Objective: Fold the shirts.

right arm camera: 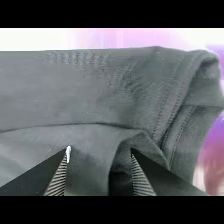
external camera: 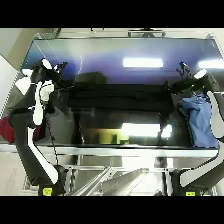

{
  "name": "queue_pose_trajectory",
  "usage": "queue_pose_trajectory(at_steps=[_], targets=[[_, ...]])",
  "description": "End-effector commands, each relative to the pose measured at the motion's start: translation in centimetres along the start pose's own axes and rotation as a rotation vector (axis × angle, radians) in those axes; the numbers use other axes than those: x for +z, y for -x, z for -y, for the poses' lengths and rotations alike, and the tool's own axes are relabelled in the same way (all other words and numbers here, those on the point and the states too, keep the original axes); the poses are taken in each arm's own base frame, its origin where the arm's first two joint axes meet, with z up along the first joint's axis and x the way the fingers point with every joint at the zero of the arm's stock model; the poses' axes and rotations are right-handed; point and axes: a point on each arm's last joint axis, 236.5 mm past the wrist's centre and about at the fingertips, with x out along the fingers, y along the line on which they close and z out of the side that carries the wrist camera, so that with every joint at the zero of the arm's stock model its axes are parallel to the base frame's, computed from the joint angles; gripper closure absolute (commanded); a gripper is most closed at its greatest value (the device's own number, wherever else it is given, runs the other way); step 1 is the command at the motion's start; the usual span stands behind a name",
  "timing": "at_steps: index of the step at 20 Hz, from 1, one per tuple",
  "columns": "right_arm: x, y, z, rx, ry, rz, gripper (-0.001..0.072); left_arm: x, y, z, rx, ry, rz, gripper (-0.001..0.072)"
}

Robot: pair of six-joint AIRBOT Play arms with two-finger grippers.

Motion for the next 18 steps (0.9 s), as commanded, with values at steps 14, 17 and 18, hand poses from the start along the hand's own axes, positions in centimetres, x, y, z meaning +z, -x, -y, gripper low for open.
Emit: queue_pose_trajectory(at_steps=[14,17,18], targets=[[-4.5,-2.6,2.2,0.22,-0.097,-0.206,0.007,1.8,7.6,5.3,-0.246,0.059,0.159,0.0014],[-4.3,-3.2,0.3,0.283,-0.061,-0.201,0.0389,1.6,7.3,8.6,-0.379,0.037,0.146,0.0017],[-4.1,-3.2,-0.3,0.302,-0.054,-0.192,0.0537,1.5,6.9,9.4,-0.385,0.017,0.141,0.0086]])
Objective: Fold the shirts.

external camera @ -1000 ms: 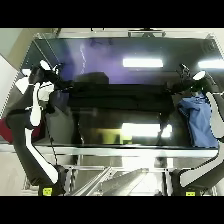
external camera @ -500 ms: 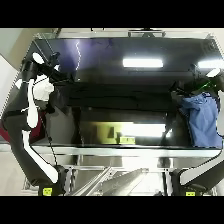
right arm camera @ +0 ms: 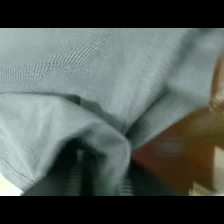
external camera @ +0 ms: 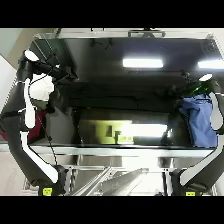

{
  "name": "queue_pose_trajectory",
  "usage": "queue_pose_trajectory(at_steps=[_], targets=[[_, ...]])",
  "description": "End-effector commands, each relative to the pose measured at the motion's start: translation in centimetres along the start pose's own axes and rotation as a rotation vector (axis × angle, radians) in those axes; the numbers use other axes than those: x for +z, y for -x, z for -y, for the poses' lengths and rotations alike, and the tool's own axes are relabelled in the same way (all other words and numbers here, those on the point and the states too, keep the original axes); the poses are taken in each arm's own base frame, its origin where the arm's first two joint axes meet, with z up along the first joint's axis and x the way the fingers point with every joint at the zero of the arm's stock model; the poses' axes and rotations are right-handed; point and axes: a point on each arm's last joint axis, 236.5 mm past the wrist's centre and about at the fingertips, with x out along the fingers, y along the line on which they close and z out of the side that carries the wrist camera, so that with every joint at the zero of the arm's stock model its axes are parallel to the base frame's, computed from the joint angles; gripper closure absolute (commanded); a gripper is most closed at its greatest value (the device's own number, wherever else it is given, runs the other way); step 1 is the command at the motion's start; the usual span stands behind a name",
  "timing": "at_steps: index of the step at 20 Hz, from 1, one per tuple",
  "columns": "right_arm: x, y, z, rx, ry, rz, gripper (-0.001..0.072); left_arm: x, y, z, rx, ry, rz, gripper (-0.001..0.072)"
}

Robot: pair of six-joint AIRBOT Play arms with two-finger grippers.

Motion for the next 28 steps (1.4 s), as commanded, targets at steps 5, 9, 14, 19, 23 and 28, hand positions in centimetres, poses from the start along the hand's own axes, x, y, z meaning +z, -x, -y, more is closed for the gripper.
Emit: queue_pose_trajectory(at_steps=[5,9,14,19,23,28], targets=[[0.8,0.9,-5.7,0.188,0.071,0.019,0.0694,-0.7,-6.4,6.9,-0.113,-0.133,-0.011,0.0663],[1.7,5.0,-10.7,0.255,0.127,0.073,0.0694,-2.6,-15.2,11.4,-0.106,-0.212,-0.048,0.0701],[0.5,10.2,-15.9,0.267,0.174,0.08,0.0694,-6.7,-25.0,18.0,-0.137,-0.305,-0.123,0.0702],[0.6,14.6,-19.8,0.239,0.226,0.168,0.0694,-9.2,-27.8,20.8,-0.194,-0.253,-0.155,0.07],[0.2,14.7,-22.4,0.27,0.24,0.169,0.0694,-5.2,-12.4,29.1,-0.617,-0.256,-0.069,0.0701],[3.1,9.3,-34.1,0.419,0.312,0.325,0.0693,-3.0,22.2,34.4,-1.134,-0.516,0.408,0.0691]])
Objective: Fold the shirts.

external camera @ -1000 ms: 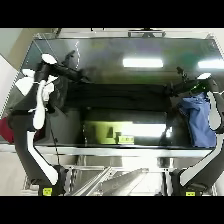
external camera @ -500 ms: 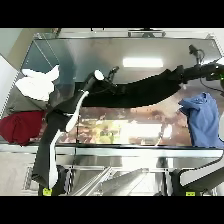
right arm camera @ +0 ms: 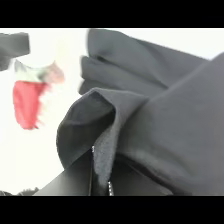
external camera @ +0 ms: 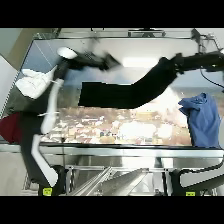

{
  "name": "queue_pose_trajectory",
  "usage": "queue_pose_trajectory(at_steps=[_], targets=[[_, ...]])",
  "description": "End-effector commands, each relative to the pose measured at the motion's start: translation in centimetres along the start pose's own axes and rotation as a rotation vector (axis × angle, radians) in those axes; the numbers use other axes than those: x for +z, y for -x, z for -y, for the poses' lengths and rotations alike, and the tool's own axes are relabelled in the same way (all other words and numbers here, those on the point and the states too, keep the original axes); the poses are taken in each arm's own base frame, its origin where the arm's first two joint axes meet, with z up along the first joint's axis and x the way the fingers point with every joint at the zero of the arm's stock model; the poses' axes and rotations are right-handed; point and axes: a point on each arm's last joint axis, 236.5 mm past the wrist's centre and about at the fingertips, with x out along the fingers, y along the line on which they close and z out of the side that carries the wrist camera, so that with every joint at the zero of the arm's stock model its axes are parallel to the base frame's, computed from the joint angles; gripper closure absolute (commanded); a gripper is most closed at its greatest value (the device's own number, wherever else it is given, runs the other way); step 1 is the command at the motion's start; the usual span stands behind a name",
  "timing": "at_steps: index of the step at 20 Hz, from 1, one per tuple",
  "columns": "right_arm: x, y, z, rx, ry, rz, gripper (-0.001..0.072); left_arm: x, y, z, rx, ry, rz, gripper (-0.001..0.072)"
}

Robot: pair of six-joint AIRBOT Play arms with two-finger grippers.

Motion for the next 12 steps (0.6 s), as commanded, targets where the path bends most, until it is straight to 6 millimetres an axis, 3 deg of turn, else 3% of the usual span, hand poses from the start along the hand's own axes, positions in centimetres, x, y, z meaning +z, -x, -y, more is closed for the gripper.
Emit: queue_pose_trajectory(at_steps=[1,2,4,5,6,8,10,12], targets=[[3.0,-8.2,-5.6,0.063,0.044,0.147,0.0693,4.4,13.1,17.9,-0.26,-0.316,0.239,0.069],[2.8,-12.0,-6.9,0.068,0.054,0.167,0.0693,4.5,15.6,19.7,-0.222,-0.374,0.273,0.069],[0.8,-21.2,-8.5,0.057,0.056,0.205,0.0693,4.1,18.7,21.8,-0.153,-0.449,0.309,0.069],[-1.0,-25.5,-8.4,0.039,0.046,0.215,0.069,3.8,19.8,22.4,-0.114,-0.477,0.318,0.069],[-3.6,-30.0,-7.5,0.01,0.035,0.211,0.0633,3.6,20.5,22.8,-0.093,-0.493,0.323,0.069],[-9.2,-36.8,-5.3,-0.045,0.017,0.177,0.0291,2.9,21.2,23.2,-0.088,-0.508,0.306,0.069],[-12.9,-39.0,-4.6,-0.046,0.036,0.086,0.028,1.9,21.1,23.2,-0.095,-0.511,0.268,0.069],[-12.3,-37.0,-5.0,-0.011,0.096,0.026,0.0266,1.7,21.1,22.8,-0.104,-0.494,0.26,0.069]])
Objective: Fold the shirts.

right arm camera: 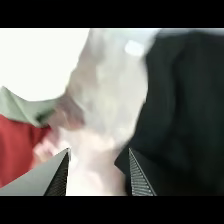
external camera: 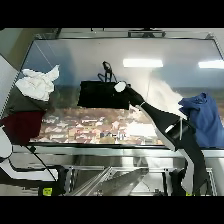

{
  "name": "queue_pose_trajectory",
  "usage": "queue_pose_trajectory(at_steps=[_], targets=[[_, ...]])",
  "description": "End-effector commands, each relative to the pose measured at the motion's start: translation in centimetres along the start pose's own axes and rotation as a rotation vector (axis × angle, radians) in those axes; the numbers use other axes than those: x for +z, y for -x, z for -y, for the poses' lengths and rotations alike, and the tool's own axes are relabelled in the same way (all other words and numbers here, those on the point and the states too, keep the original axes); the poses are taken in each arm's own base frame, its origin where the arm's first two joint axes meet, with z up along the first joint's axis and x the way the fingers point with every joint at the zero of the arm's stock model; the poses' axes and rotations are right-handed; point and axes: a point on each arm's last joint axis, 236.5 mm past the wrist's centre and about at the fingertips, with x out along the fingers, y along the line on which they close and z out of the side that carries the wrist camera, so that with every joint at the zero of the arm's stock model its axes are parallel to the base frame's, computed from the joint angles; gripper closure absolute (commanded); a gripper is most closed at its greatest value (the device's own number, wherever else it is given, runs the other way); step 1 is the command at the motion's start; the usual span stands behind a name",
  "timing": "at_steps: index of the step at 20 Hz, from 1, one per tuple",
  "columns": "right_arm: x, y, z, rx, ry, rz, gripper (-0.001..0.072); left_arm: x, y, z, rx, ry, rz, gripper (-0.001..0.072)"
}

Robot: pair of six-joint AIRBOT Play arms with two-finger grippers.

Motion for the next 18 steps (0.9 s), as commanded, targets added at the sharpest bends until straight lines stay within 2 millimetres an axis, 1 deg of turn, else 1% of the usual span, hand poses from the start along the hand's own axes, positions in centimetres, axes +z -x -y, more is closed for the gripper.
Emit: queue_pose_trajectory(at_steps=[1,3,4,5,6,7,8,9,10,11,12,16,17,18], targets=[[-0.9,0.6,0.4,0.018,0.057,-0.067,0.0266,-0.7,0.8,0.4,-0.011,0.005,-0.014,0.0691],[2.3,5.5,1.7,0.02,0.081,-0.103,0.0266,-1.3,1.1,-1.2,-0.005,0.046,-0.004,0.069],[3.9,8.5,3.0,-0.001,0.079,-0.125,0.0266,-1.6,1.3,-2.0,-0.003,0.069,0.001,0.069],[5.0,11.5,5.1,-0.057,0.054,-0.151,0.0266,-2.0,1.5,-2.7,-0.001,0.09,0.006,0.069],[5.7,14.4,7.7,-0.131,0.022,-0.177,0.0262,-2.3,1.6,-3.3,0.001,0.114,0.011,0.069],[6.1,17.0,10.5,-0.213,-0.026,-0.198,0.0182,-2.6,1.7,-3.9,0.003,0.135,0.016,0.069],[6.1,19.3,13.4,-0.294,-0.09,-0.218,0.0059,-2.9,1.8,-4.3,0.005,0.139,0.018,0.069],[5.8,21.0,15.7,-0.347,-0.144,-0.236,0.0058,-3.0,1.9,-4.5,0.005,0.142,0.019,0.069],[5.4,21.7,17.3,-0.366,-0.182,-0.25,0.006,-3.1,1.9,-4.6,0.005,0.139,0.018,0.069],[4.9,21.8,18.5,-0.373,-0.209,-0.263,0.0064,-3.0,1.9,-4.6,0.006,0.136,0.02,0.069],[4.3,21.6,19.5,-0.378,-0.225,-0.279,0.0066,-3.0,1.9,-4.6,0.006,0.127,0.02,0.069],[0.7,18.7,22.2,-0.38,-0.283,-0.364,0.0066,-3.1,1.9,-4.5,0.005,0.121,0.016,0.069],[-0.3,17.8,22.3,-0.358,-0.307,-0.383,0.0066,-3.2,1.9,-4.5,0.004,0.117,0.014,0.069],[-0.9,16.6,21.8,-0.314,-0.312,-0.396,0.0066,-3.2,1.9,-4.5,0.003,0.111,0.012,0.069]])
